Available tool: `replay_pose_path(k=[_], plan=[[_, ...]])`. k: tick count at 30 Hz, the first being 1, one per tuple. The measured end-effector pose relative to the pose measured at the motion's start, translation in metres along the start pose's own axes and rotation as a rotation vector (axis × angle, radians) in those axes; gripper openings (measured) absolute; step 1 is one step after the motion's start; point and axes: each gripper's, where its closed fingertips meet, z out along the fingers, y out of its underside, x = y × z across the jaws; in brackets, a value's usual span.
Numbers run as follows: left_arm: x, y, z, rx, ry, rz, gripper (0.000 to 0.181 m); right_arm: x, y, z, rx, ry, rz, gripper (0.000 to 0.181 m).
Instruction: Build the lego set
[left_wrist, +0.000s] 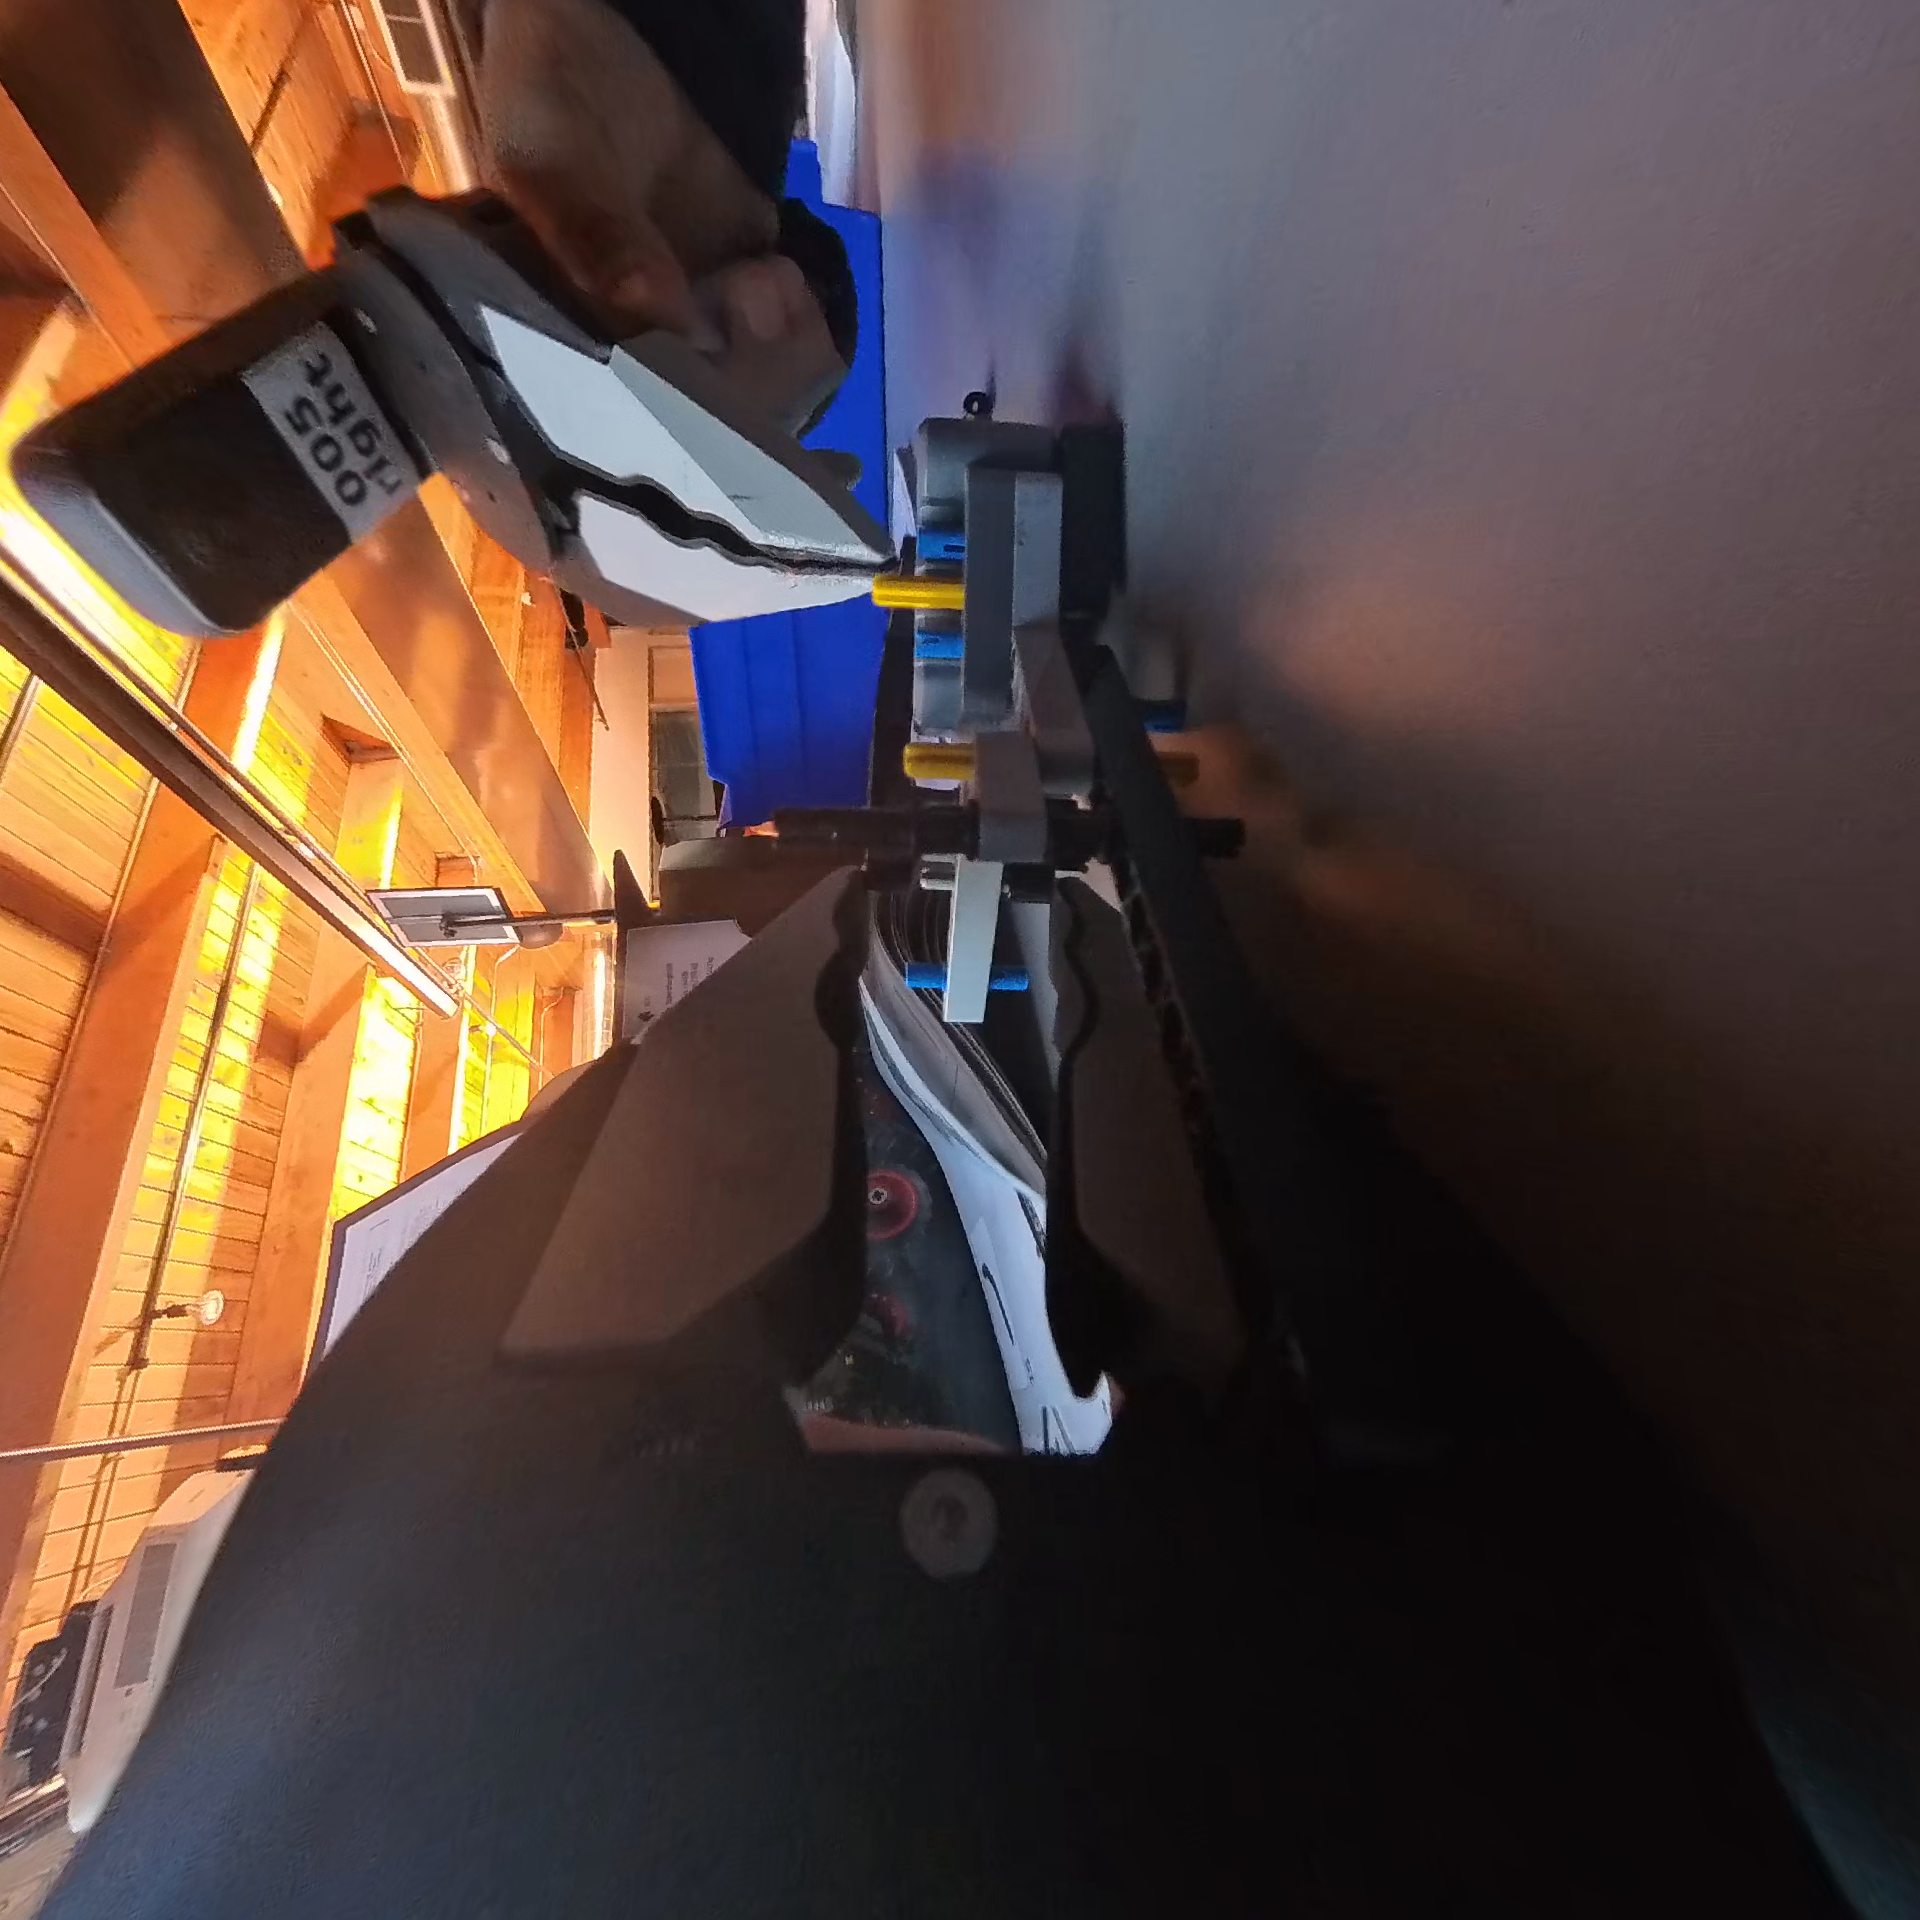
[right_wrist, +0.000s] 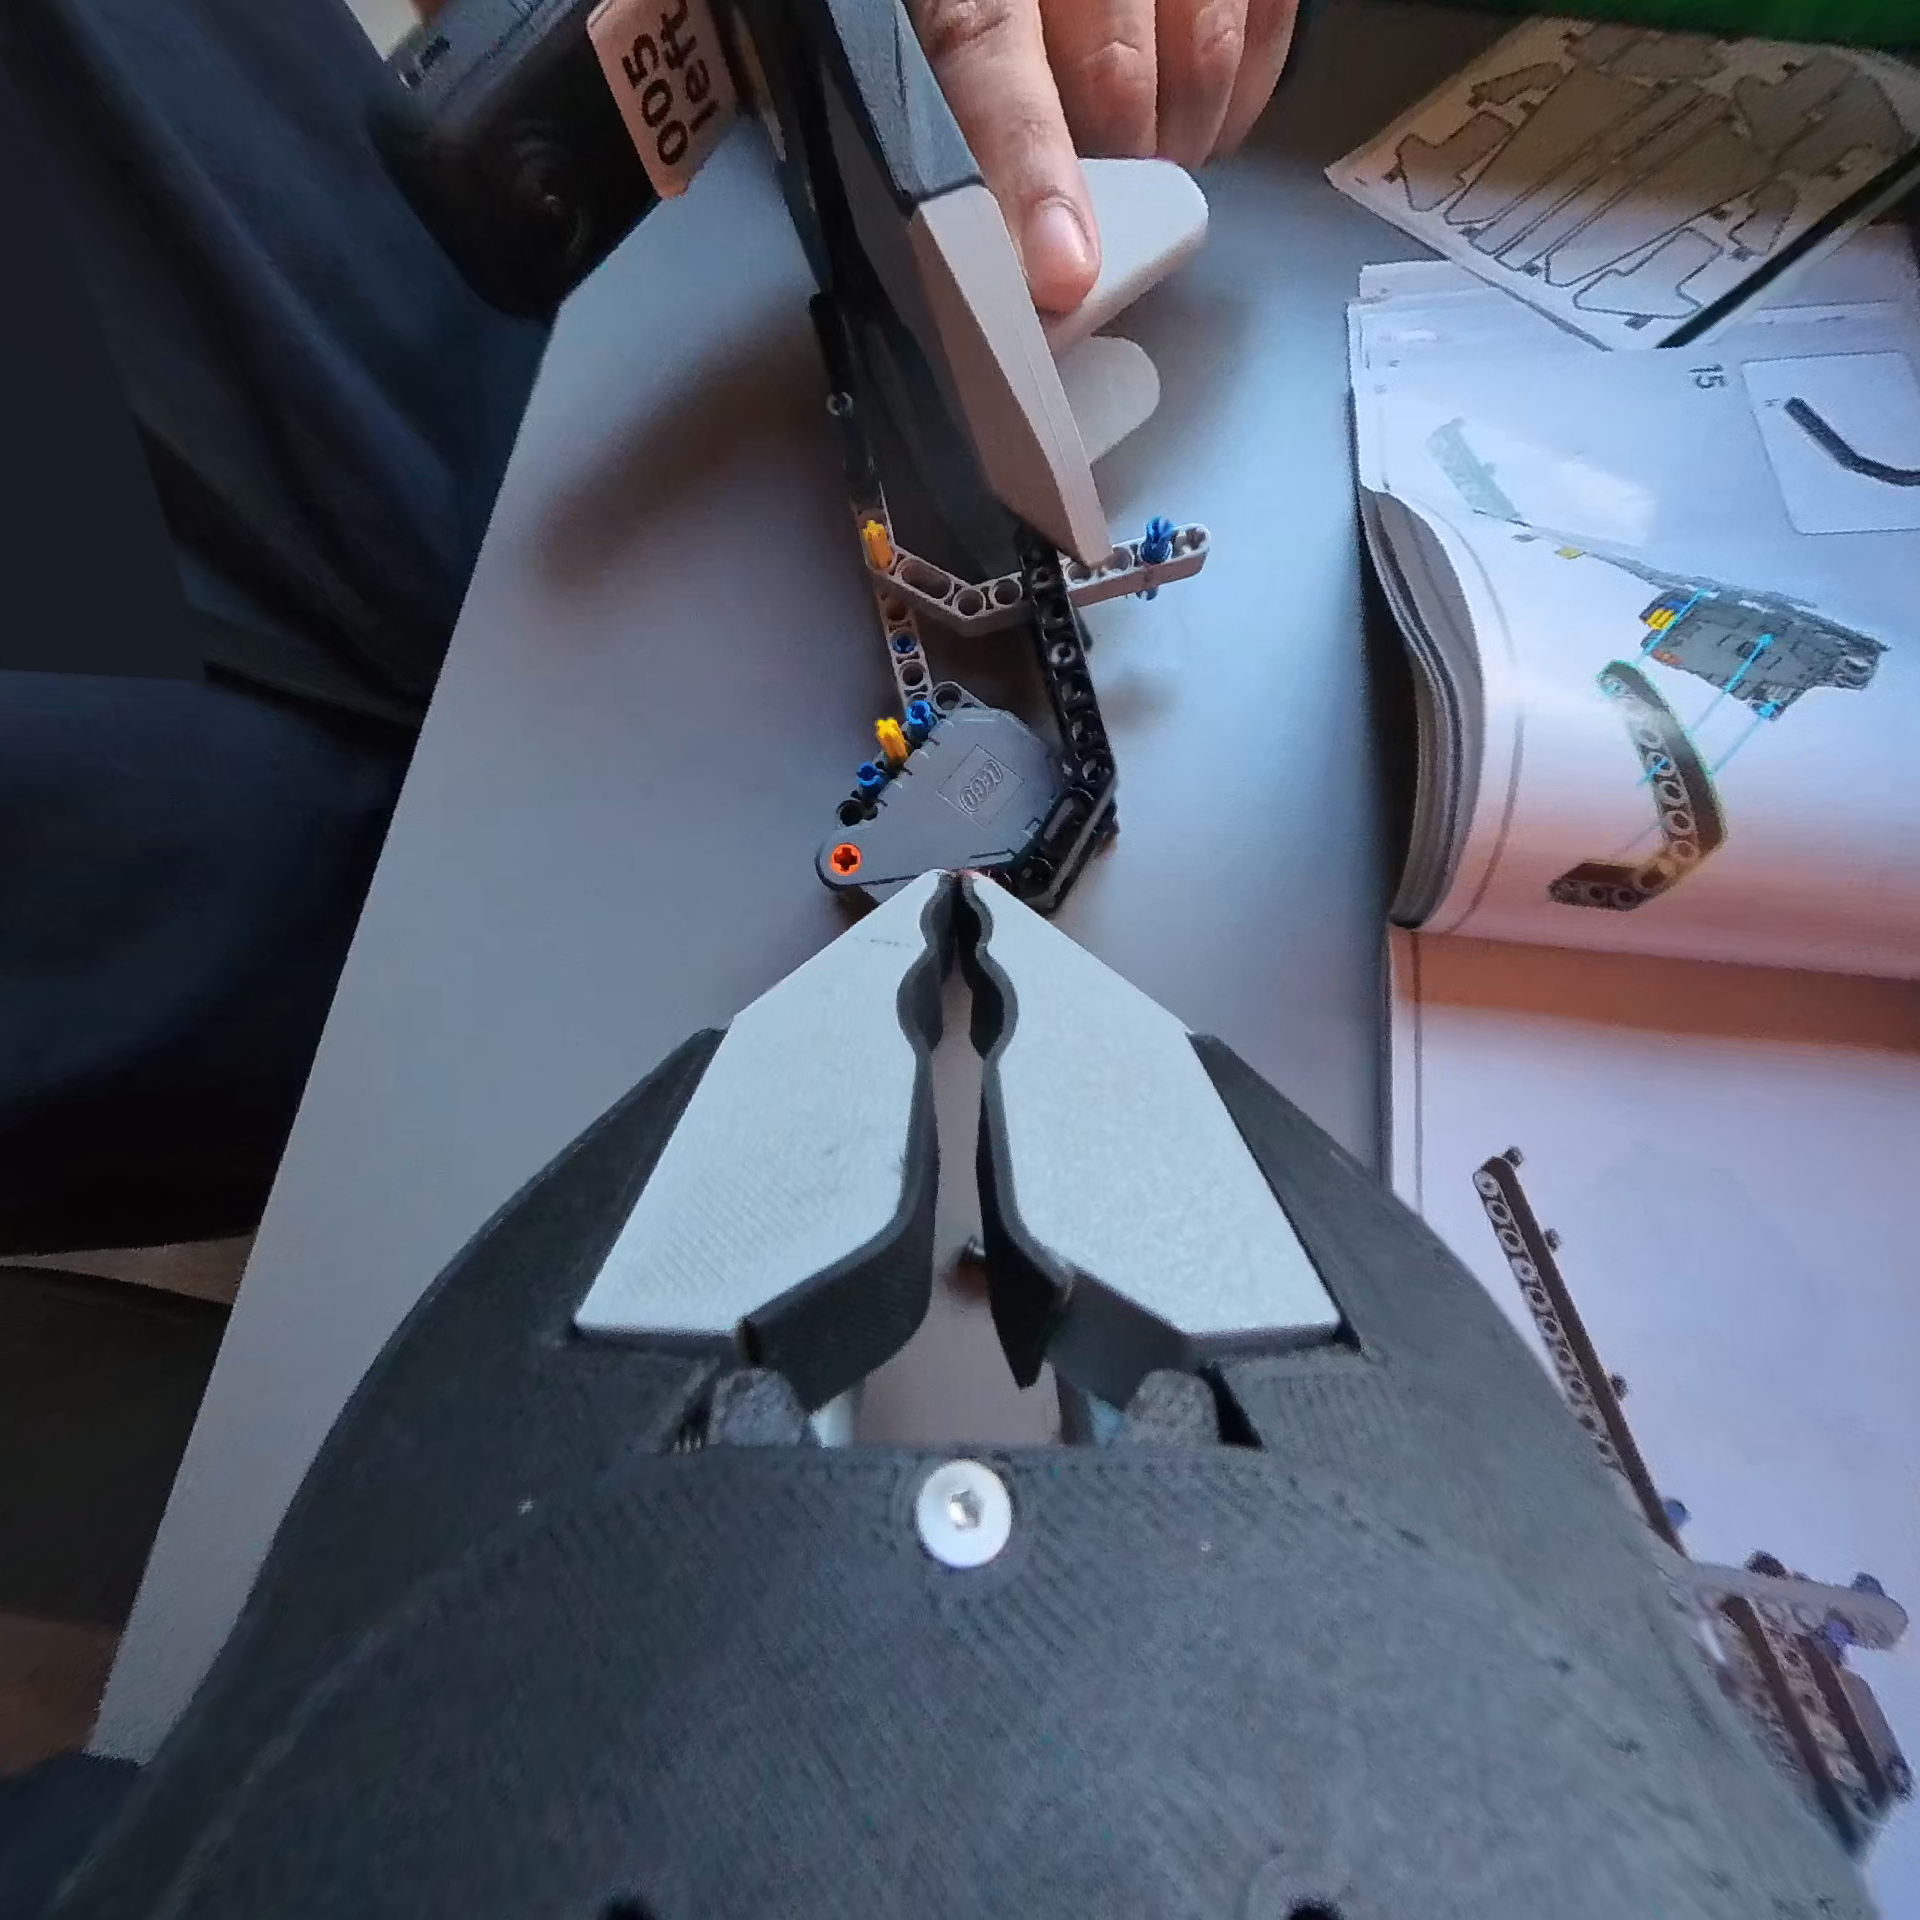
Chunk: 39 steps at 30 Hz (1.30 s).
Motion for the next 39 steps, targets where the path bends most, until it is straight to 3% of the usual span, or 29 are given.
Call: replay_pose_path(k=[1, 18, 22, 26, 31, 39], plan=[[0.000, 0.000, 0.000, 0.000, 0.001, -0.004, 0.032, 0.000, 0.000, 0.000, 0.013, -0.016, 0.015, 0.000], [0.000, 0.000, -0.005, -0.036, 0.088, -0.043, 0.030, 0.003, -0.001, 0.005, 0.103, -0.062, 0.057, 0.000], [0.002, 0.004, -0.005, -0.042, 0.071, -0.027, 0.030, 0.010, -0.007, -0.006, 0.179, -0.123, 0.229, 0.000], [0.002, 0.004, -0.005, -0.041, 0.071, -0.027, 0.027, 0.019, -0.014, -0.019, 0.210, -0.018, 0.176, 0.000], [0.002, 0.004, -0.004, -0.036, 0.071, -0.020, 0.028, 0.015, -0.002, -0.001, 0.094, 0.013, 0.117, 0.000], [0.005, 0.007, -0.005, -0.027, 0.076, -0.067, 0.028, 0.022, -0.031, -0.002, 0.236, 0.072, 0.090, 0.000]])
